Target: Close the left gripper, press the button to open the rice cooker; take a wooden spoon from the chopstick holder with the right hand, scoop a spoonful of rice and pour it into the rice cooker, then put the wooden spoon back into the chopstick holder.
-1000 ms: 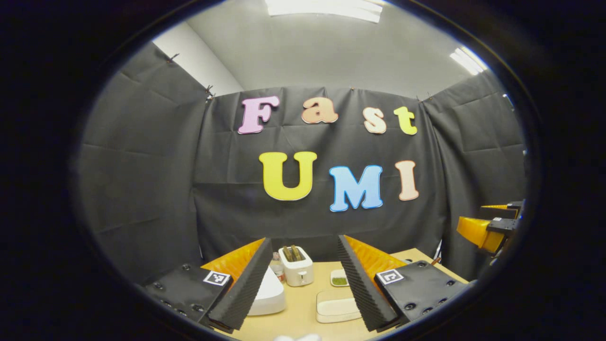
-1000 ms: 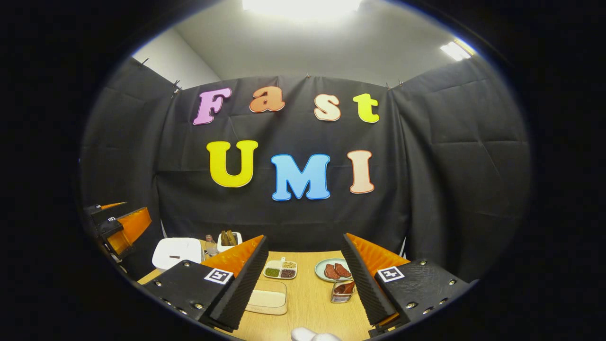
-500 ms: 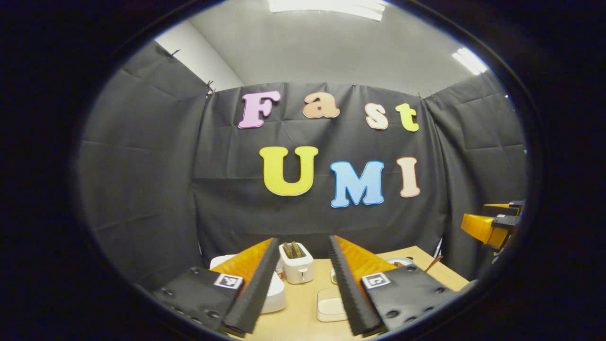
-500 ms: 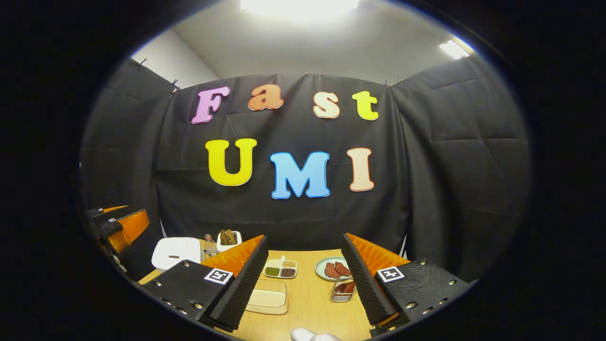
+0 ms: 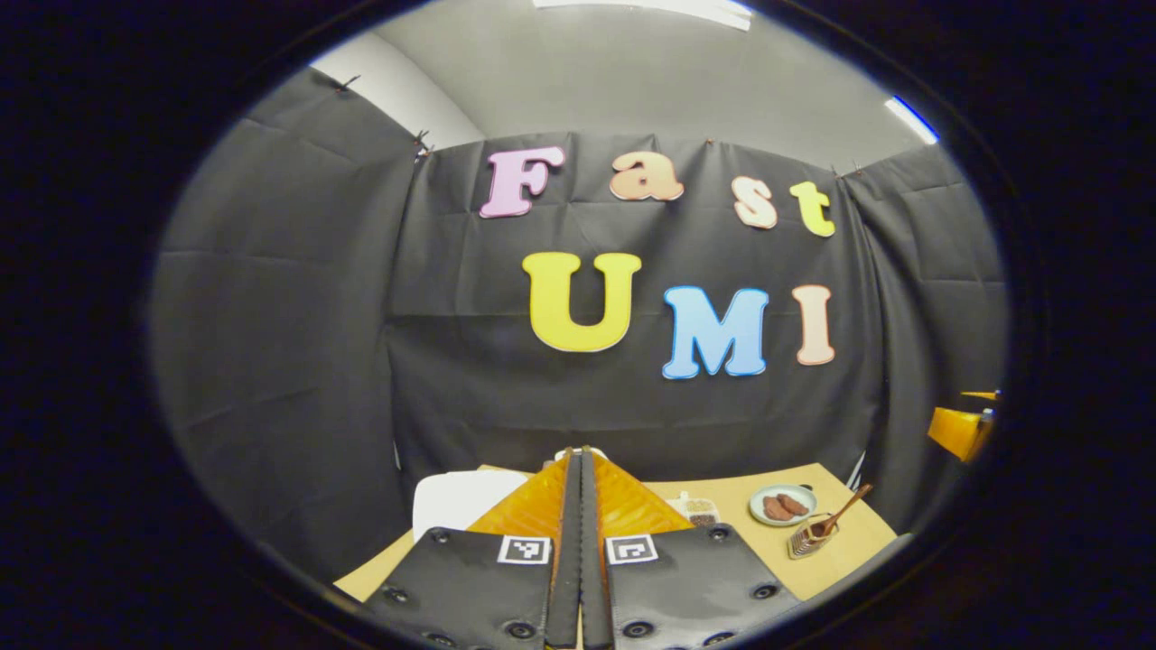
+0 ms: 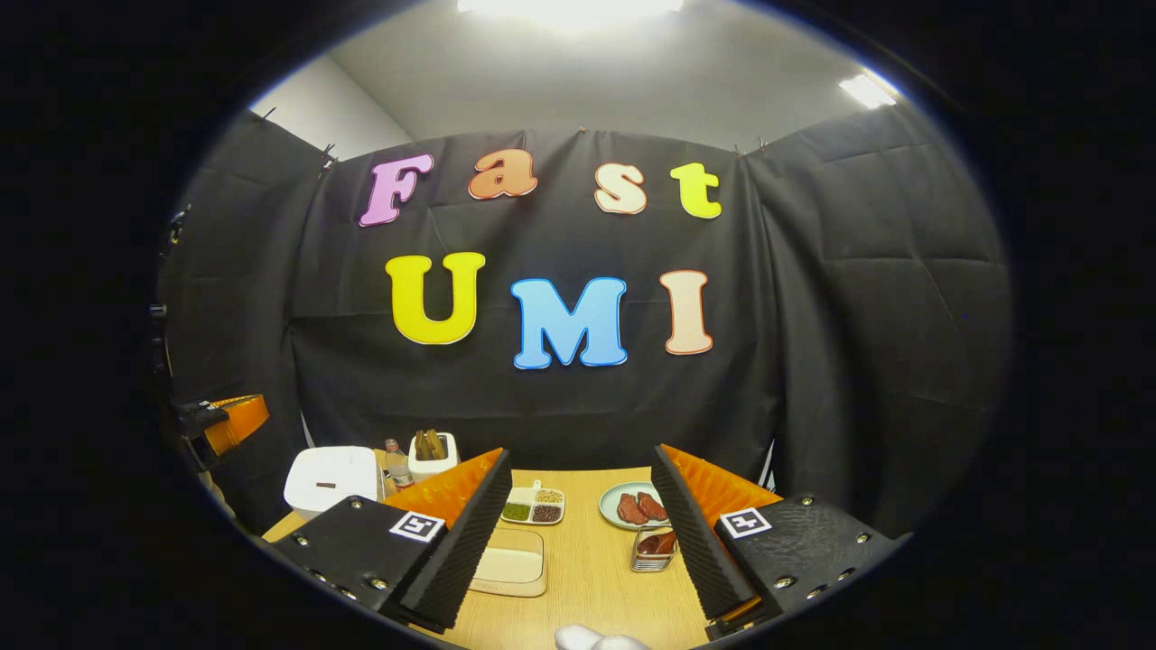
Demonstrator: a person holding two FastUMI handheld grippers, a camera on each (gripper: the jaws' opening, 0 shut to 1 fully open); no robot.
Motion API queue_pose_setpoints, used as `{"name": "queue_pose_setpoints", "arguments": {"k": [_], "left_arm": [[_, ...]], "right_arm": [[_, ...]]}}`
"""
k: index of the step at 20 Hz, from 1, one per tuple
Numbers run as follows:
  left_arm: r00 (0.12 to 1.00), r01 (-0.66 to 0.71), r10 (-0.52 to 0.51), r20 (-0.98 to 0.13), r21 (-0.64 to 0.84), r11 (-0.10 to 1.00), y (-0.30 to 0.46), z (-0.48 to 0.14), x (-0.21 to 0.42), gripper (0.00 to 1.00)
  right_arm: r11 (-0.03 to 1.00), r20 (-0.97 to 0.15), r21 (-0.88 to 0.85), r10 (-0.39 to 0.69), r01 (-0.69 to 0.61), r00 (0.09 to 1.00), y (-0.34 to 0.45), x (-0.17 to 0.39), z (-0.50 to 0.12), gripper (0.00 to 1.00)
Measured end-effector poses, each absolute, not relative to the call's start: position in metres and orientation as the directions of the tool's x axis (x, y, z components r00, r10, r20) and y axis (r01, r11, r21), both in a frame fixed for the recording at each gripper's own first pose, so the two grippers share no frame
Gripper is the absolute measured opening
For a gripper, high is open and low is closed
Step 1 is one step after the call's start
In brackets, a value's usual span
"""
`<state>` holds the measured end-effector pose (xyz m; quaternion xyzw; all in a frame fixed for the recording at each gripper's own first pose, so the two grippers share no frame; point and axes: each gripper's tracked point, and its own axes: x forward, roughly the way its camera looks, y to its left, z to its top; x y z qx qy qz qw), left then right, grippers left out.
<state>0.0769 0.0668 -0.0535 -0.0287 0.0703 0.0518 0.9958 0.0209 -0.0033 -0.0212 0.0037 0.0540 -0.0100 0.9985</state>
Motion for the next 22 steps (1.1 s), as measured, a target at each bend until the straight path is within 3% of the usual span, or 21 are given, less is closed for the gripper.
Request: {"name": "queue_pose_setpoints", "arguments": {"k": [5, 8, 11, 21, 22], "left_arm": [[0.919, -0.258, 0.22, -0.326, -0.075, 0.963, 0.134, -0.151, 0.145, 0.08], [0.858, -0.328, 0.29, -0.424, -0.017, 0.945, 0.163, -0.217, 0.168, 0.09], [0.812, -0.359, 0.298, -0.502, -0.026, 0.933, 0.179, -0.266, 0.178, 0.09], [0.719, -0.386, 0.328, -0.613, 0.04, 0.922, 0.197, -0.326, 0.185, 0.09], [0.741, -0.373, 0.331, -0.584, 0.053, 0.926, 0.198, -0.321, 0.192, 0.09]], "right_arm": [[1.0, -0.164, -0.027, -0.009, 0.004, 0.986, 0.006, 0.03, -0.036, 0.95], [0.998, -0.196, -0.061, -0.002, -0.01, 0.981, 0.012, 0.038, -0.044, 0.95], [0.997, -0.217, -0.069, 0.011, -0.027, 0.976, 0.02, 0.047, -0.05, 0.95], [0.997, -0.288, -0.051, 0.034, -0.05, 0.957, 0.03, 0.057, -0.077, 0.95], [0.997, -0.293, -0.05, 0.034, -0.051, 0.955, 0.029, 0.057, -0.08, 0.95]]}}
